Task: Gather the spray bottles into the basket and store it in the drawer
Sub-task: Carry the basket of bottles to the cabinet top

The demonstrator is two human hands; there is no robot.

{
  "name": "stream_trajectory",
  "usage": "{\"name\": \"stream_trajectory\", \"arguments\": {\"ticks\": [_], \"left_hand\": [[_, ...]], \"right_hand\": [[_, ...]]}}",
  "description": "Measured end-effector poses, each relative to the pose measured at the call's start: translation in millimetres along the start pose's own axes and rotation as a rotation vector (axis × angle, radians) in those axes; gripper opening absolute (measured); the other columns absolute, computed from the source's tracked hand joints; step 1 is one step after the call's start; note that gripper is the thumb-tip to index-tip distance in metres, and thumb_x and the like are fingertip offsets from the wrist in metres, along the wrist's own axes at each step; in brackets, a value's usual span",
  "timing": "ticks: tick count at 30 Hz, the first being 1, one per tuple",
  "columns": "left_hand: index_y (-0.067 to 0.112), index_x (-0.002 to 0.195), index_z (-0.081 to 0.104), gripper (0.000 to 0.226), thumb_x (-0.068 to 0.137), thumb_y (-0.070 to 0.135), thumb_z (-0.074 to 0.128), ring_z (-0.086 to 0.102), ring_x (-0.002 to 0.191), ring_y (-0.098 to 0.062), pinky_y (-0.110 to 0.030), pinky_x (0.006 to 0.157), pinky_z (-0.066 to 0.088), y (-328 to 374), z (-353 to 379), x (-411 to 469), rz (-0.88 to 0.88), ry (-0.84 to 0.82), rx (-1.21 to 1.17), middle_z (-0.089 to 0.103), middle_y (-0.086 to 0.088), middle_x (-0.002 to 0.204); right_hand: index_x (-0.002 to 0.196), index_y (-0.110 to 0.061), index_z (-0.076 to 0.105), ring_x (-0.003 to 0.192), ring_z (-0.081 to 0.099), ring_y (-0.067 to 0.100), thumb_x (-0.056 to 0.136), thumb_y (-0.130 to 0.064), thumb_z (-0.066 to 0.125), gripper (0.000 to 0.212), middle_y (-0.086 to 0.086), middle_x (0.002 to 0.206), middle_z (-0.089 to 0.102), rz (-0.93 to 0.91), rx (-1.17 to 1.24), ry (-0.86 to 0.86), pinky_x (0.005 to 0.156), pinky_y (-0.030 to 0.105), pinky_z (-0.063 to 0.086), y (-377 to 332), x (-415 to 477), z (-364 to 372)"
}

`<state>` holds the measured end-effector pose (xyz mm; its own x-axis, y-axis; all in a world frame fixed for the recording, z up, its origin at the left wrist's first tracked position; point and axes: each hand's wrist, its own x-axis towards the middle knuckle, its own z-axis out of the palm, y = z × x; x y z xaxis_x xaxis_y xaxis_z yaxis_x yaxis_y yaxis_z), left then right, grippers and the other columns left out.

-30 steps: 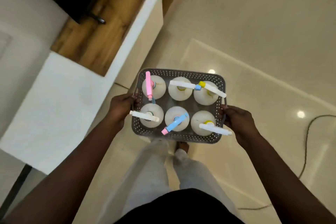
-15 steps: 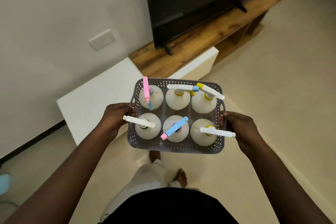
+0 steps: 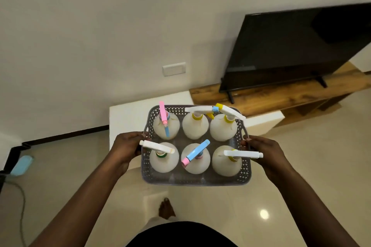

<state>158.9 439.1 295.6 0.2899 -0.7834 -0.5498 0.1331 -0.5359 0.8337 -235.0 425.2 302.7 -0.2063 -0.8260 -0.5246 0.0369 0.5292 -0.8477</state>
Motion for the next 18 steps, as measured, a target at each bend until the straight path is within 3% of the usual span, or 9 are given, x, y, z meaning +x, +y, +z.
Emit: {"name": "stream_trajectory", "arguments": {"ticks": [3,6,10,15,18], "left_hand": [[-0.002,0.103,0.075,0.014,0.100,0.000,0.061,0.067,0.084,-0.031,-0.037,0.080,0.055,10,-19,9,-0.002,0.039,-0.061,0.072,-0.023,0.094],[0.001,0.102,0.075,0.014,0.100,-0.002,0.061,0.066,0.086,-0.031,-0.037,0.080,0.055,19,-35,19,-0.006,0.084,-0.099,0.072,-0.023,0.095],[-0.001,0.103,0.074,0.014,0.101,-0.001,0.060,0.066,0.082,-0.027,-0.028,0.067,0.061,28,-55,38,-0.012,0.119,-0.128,0.070,-0.021,0.094],[-0.004,0.109,0.074,0.017,0.102,-0.001,0.058,0.066,0.080,-0.026,-0.025,0.064,0.062,35,-73,70,-0.033,0.160,-0.147,0.071,-0.020,0.092],[-0.004,0.108,0.074,0.016,0.101,-0.001,0.060,0.065,0.080,-0.027,-0.033,0.075,0.060,37,-76,96,-0.056,0.213,-0.183,0.070,-0.020,0.092]], "right_hand": [[0.093,-0.002,0.079,0.087,0.067,0.029,0.101,-0.002,0.062,0.018,0.019,0.093,0.075,-0.005,-0.005,-0.040,0.081,0.038,0.054,-19,13,32],[0.103,0.002,0.077,0.090,0.066,0.030,0.101,-0.001,0.061,0.016,0.021,0.097,0.075,-0.003,-0.026,-0.064,0.082,0.039,0.054,-35,27,59],[0.106,0.000,0.078,0.092,0.065,0.031,0.101,-0.002,0.062,0.016,0.023,0.100,0.075,-0.007,-0.054,-0.102,0.084,0.042,0.053,-50,51,94],[0.110,-0.001,0.078,0.089,0.067,0.028,0.101,-0.004,0.063,0.018,0.024,0.104,0.077,0.018,-0.127,-0.147,0.082,0.041,0.053,-62,92,134],[0.109,-0.001,0.078,0.089,0.067,0.030,0.102,-0.002,0.062,0.018,0.024,0.101,0.076,0.040,-0.144,-0.181,0.085,0.044,0.053,-68,124,157]]}}
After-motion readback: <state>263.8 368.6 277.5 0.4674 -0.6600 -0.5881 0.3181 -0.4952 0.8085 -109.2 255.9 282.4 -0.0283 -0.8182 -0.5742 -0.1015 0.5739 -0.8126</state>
